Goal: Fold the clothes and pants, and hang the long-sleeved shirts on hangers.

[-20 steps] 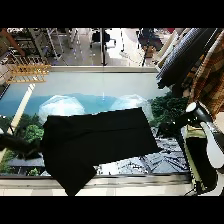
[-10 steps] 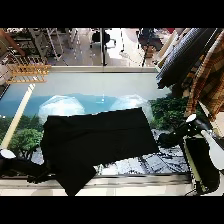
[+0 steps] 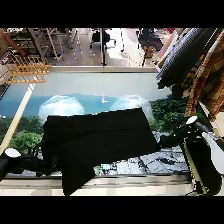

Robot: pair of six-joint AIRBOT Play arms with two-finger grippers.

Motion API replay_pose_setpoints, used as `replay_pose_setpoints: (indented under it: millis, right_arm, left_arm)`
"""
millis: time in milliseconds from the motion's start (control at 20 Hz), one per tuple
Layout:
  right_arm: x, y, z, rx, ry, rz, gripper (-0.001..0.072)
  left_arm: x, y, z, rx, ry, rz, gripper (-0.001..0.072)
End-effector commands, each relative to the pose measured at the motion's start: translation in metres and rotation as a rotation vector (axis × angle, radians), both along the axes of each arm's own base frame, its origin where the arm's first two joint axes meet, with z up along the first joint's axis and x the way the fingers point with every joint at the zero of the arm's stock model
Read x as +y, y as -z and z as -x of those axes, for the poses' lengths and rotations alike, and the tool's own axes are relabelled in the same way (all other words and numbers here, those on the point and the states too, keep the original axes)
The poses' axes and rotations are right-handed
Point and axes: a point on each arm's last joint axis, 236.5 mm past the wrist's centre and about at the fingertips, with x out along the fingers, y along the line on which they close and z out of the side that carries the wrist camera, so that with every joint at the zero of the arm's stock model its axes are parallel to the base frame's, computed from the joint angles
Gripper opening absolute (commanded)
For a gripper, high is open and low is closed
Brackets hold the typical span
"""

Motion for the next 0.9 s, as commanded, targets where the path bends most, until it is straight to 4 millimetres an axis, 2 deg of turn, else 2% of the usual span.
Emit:
replay_pose_setpoints:
  millis: [0, 100, 150, 200, 250, 350, 500, 600, 650, 700, 750, 850]
  right_arm:
    - [0.002, -0.052, -0.021, -0.114, 0.017, -0.001, 0.0014]
    - [0.002, -0.081, -0.054, -0.222, 0.08, -0.008, 0.0013]
    - [0.002, -0.091, -0.078, -0.288, 0.138, -0.007, 0.0013]
    - [0.0, -0.096, -0.101, -0.349, 0.198, 0.01, 0.0013]
    - [0.002, -0.098, -0.123, -0.406, 0.245, 0.021, 0.0013]
    - [0.015, -0.089, -0.16, -0.49, 0.276, 0.041, 0.0013]
    - [0.038, -0.061, -0.213, -0.55, 0.303, 0.082, 0.0013]
    - [0.042, -0.042, -0.241, -0.557, 0.321, 0.109, 0.0028]
    - [0.043, -0.035, -0.248, -0.553, 0.308, 0.112, 0.0212]
    - [0.039, -0.032, -0.249, -0.549, 0.286, 0.126, 0.0461]
    - [0.029, -0.029, -0.249, -0.552, 0.272, 0.16, 0.0534]
    - [0.007, -0.026, -0.241, -0.508, 0.293, 0.182, 0.0528]
  left_arm:
    - [-0.015, -0.066, -0.041, -0.19, -0.003, 0.217, 0.0005]
    - [0.007, -0.113, -0.094, -0.399, -0.101, 0.256, 0.0005]
    - [0.028, -0.135, -0.124, -0.491, -0.189, 0.258, 0.0005]
    - [0.049, -0.149, -0.148, -0.549, -0.261, 0.255, 0.0005]
    - [0.063, -0.154, -0.166, -0.571, -0.303, 0.255, 0.0005]
    - [0.078, -0.142, -0.195, -0.553, -0.36, 0.272, 0.0004]
    - [0.098, -0.104, -0.243, -0.493, -0.569, 0.355, 0.0004]
    - [0.1, -0.071, -0.25, -0.417, -0.617, 0.383, 0.0007]
    - [0.097, -0.059, -0.248, -0.382, -0.612, 0.395, 0.0141]
    - [0.09, -0.055, -0.243, -0.355, -0.593, 0.427, 0.0396]
    - [0.088, -0.056, -0.24, -0.355, -0.572, 0.446, 0.0474]
    - [0.09, -0.066, -0.234, -0.38, -0.545, 0.472, 0.0474]
